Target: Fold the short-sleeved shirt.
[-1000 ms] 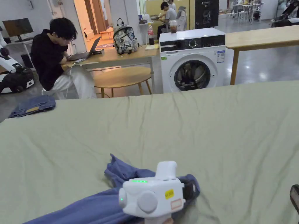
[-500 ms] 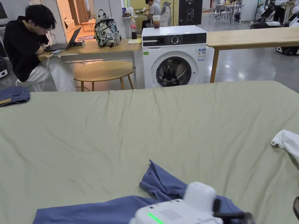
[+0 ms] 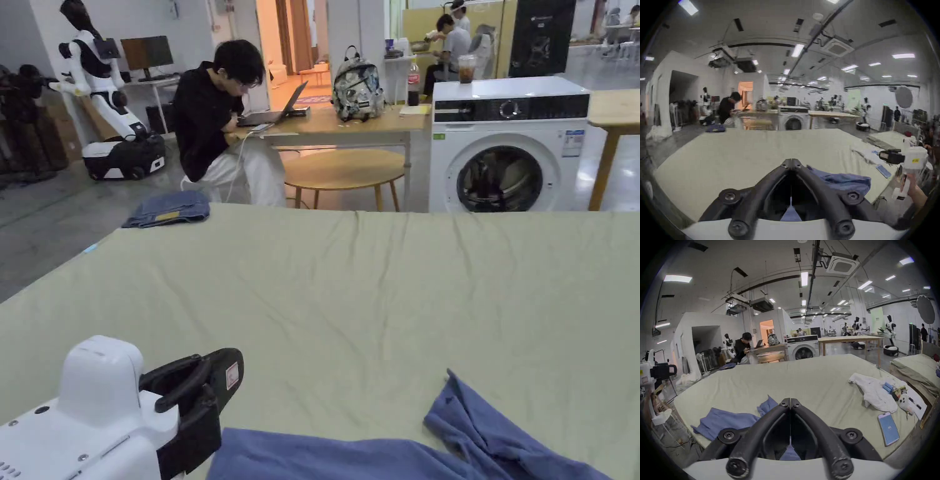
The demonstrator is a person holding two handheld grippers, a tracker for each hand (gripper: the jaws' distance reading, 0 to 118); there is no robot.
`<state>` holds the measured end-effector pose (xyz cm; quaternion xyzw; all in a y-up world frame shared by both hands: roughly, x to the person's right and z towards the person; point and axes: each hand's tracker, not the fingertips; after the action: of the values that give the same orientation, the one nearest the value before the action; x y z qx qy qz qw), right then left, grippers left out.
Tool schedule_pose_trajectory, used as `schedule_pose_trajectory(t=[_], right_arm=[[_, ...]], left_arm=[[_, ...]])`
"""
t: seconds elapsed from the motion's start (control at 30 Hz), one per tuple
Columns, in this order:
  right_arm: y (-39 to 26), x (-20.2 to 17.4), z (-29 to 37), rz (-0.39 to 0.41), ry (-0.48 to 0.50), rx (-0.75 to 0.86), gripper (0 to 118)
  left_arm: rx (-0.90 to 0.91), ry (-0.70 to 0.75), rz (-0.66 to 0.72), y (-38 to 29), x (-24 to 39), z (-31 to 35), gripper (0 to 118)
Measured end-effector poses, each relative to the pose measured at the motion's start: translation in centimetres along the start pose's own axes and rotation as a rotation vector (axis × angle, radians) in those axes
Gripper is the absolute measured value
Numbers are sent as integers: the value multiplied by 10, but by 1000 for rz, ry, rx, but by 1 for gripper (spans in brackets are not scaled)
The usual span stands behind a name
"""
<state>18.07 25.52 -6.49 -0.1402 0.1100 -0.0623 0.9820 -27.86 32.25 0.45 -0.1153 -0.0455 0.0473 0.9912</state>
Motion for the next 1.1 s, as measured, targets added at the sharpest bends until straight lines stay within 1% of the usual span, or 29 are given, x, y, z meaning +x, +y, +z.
schedule_pose_trajectory(t=[0.03, 0.13, 0.17, 0.23, 0.3, 0.33, 0.37, 0.4, 0.43, 0.47, 0.53, 0.57, 0.63, 0.7, 0.73, 0.83, 0.87, 0.9, 0.93, 0.97, 1.0, 1.03, 1.07, 1.1], right_arm=[[0, -1, -1, 3, 8, -3, 0], [0, -1, -5, 9, 13, -7, 0], [1, -1, -6, 11, 13, -12, 0], [0, -1, -6, 26, 11, -12, 0], [0, 0, -6, 32, 10, -14, 0], [-1, 2, -6, 30, 9, -14, 0], [-3, 5, -7, 20, 10, -19, 0], [-5, 7, -8, 9, 10, -25, 0], [-7, 10, -8, -5, 9, -30, 0], [-10, 13, -9, -17, 7, -39, 0], [-15, 19, -10, -27, 2, -53, 0], [-17, 23, -10, -28, -7, -66, 0], [-23, 30, -11, -34, -21, -84, 0], [-27, 38, -14, -51, -36, -110, 0], [-29, 42, -14, -57, -44, -121, 0], [-35, 51, -16, -76, -78, -146, 0], [-37, 54, -16, -83, -85, -154, 0], [-38, 53, -16, -84, -89, -163, 0], [-39, 54, -17, -84, -95, -170, 0], [-41, 55, -17, -84, -101, -172, 0], [-43, 55, -18, -85, -100, -177, 0], [-44, 55, -19, -85, -96, -188, 0], [-46, 54, -20, -80, -97, -199, 0], [-47, 53, -20, -74, -107, -210, 0]], left_arm=[[-24, 5, 33, -2, -9, 2, 0], [-49, 80, 63, -7, -24, 1, 0], [-38, 64, 77, -8, -29, 0, 0], [-60, 86, 93, -8, -39, -8, 0], [-118, 98, 93, -10, -50, -24, 0], [-169, 116, 114, -11, -56, -39, 0], [-235, 98, 132, -15, -65, -54, 0], [-291, 63, 166, -14, -65, -74, 16], [-373, 13, 217, -21, -78, -96, 42], [-397, -15, 256, -32, -87, -115, 49], [-467, 45, 266, -54, -105, -151, 50], [-528, 62, 244, -63, -111, -172, 50], [-633, 124, 223, -82, -121, -207, 50], [-725, 160, 156, -100, -128, -235, 50], [-768, 183, 150, -110, -130, -247, 50], [-869, 204, 212, -139, -143, -267, 50], [-837, 201, 199, -141, -142, -269, 49], [-818, 207, 184, -137, -138, -265, 44], [-812, 205, 150, -133, -128, -261, 33], [-843, 207, 124, -133, -124, -264, 14], [-844, 197, 128, -131, -121, -266, 0], [-848, 168, 154, -130, -119, -270, 0], [-855, 174, 173, -130, -119, -278, 0], [-886, 200, 110, -134, -113, -283, 0]])
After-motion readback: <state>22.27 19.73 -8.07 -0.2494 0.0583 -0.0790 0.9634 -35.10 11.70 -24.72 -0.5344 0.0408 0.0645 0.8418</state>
